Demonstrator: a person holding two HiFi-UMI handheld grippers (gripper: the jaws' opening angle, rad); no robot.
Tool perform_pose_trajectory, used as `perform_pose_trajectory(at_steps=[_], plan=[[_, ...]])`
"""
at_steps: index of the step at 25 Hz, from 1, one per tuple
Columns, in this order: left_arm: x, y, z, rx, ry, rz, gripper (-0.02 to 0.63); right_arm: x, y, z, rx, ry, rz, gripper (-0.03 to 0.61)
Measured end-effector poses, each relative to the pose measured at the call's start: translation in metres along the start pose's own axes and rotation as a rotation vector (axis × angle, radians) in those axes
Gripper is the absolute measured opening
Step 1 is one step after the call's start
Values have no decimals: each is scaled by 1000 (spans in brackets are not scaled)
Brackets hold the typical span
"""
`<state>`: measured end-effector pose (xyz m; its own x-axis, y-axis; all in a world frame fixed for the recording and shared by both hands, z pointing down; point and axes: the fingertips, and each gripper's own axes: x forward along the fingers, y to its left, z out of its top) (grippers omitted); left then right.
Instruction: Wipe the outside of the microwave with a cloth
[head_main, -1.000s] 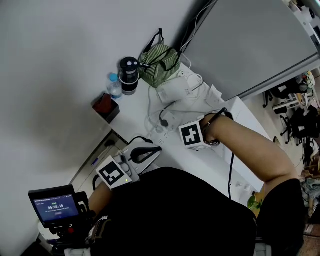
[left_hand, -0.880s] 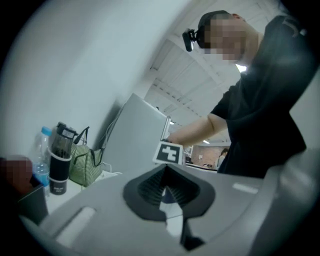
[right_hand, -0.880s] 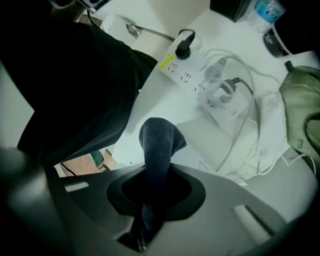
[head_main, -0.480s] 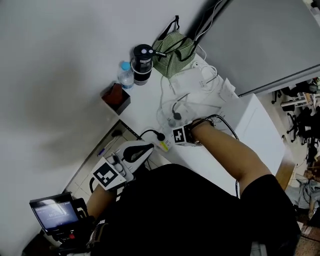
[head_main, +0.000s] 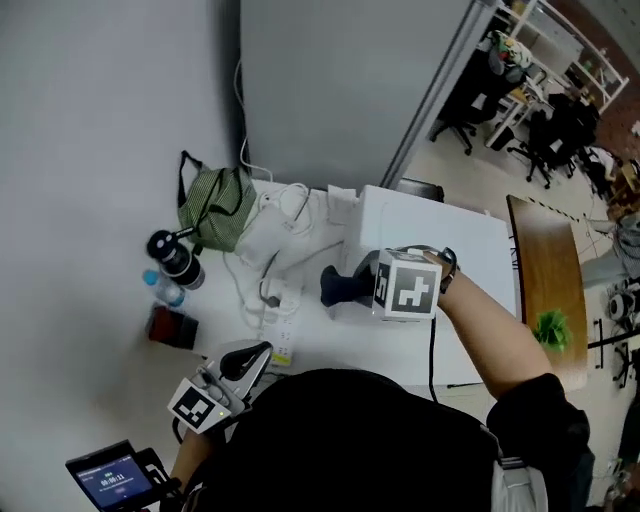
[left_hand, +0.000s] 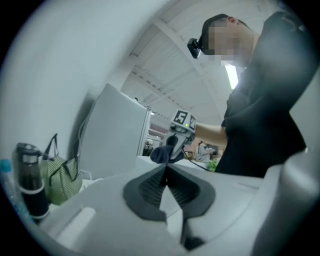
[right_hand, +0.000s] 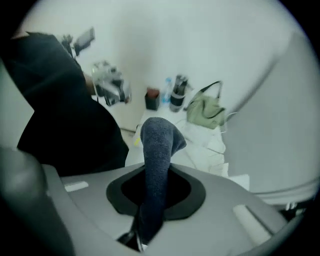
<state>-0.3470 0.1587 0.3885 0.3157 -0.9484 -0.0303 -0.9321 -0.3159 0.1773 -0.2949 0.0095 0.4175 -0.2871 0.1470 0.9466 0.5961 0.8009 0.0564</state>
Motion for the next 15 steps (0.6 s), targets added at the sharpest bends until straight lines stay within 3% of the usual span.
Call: perform_pose_trajectory(at_steps=[3, 7, 9, 12, 15], plan=[[52, -21, 21, 26, 10, -45, 2, -94, -27, -66, 192, -314, -160, 51], [140, -47, 52, 6, -27, -129, 2, -202, -68, -226, 536, -678, -491, 51], [185, -61, 67, 2, -36, -149, 2, -234, -81, -312, 730, -862, -611, 51], [238, -82, 73, 4, -28, -153, 1, -233, -102, -424, 963, -1025, -664, 51], [272, -99, 68, -22, -3, -146, 2, -190, -129, -497, 1101, -1034, -650, 51]])
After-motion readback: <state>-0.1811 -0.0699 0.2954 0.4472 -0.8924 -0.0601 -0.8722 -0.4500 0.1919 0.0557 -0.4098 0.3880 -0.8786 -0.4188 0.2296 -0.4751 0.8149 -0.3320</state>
